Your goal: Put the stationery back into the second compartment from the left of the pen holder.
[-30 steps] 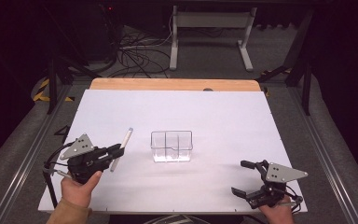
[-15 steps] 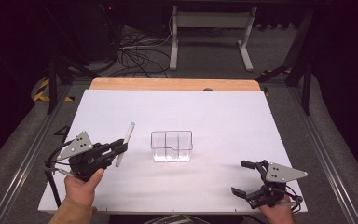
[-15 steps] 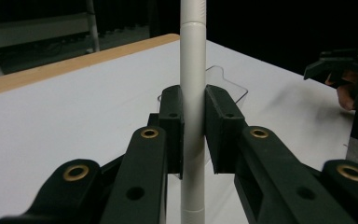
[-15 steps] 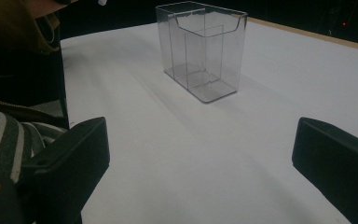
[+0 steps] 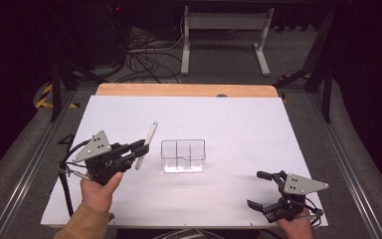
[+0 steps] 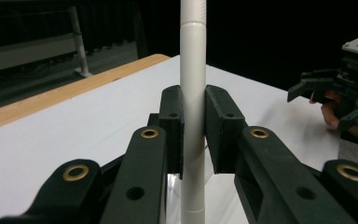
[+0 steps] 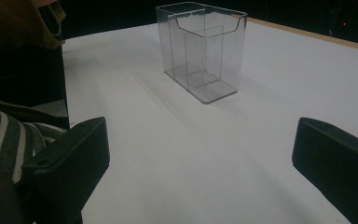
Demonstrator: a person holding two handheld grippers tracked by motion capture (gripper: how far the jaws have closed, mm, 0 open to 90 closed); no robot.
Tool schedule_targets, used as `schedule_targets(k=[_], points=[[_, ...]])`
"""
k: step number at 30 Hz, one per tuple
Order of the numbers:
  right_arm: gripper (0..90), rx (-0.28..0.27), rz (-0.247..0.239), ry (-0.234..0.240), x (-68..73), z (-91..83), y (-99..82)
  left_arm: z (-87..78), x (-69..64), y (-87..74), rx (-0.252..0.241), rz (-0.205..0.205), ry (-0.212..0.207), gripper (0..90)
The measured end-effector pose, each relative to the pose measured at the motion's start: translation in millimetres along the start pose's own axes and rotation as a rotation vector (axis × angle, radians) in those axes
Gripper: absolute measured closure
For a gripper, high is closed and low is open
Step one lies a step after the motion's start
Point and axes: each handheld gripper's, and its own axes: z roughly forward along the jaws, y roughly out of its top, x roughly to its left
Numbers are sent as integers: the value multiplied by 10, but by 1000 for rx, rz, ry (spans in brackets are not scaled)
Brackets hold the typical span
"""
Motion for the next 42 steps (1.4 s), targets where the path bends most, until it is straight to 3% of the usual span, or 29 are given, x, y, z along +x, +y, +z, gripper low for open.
schedule_targets(k=[16, 28, 42], points=[[46, 2, -4, 2, 1, -1, -2, 427, -110, 126, -37, 9, -57, 785], [46, 4, -7, 6, 3, 3, -4, 701, -101, 88, -55, -21, -85, 784], [46, 2, 0, 11, 12, 5, -4, 961, -99, -7, -76, -14, -89, 784]])
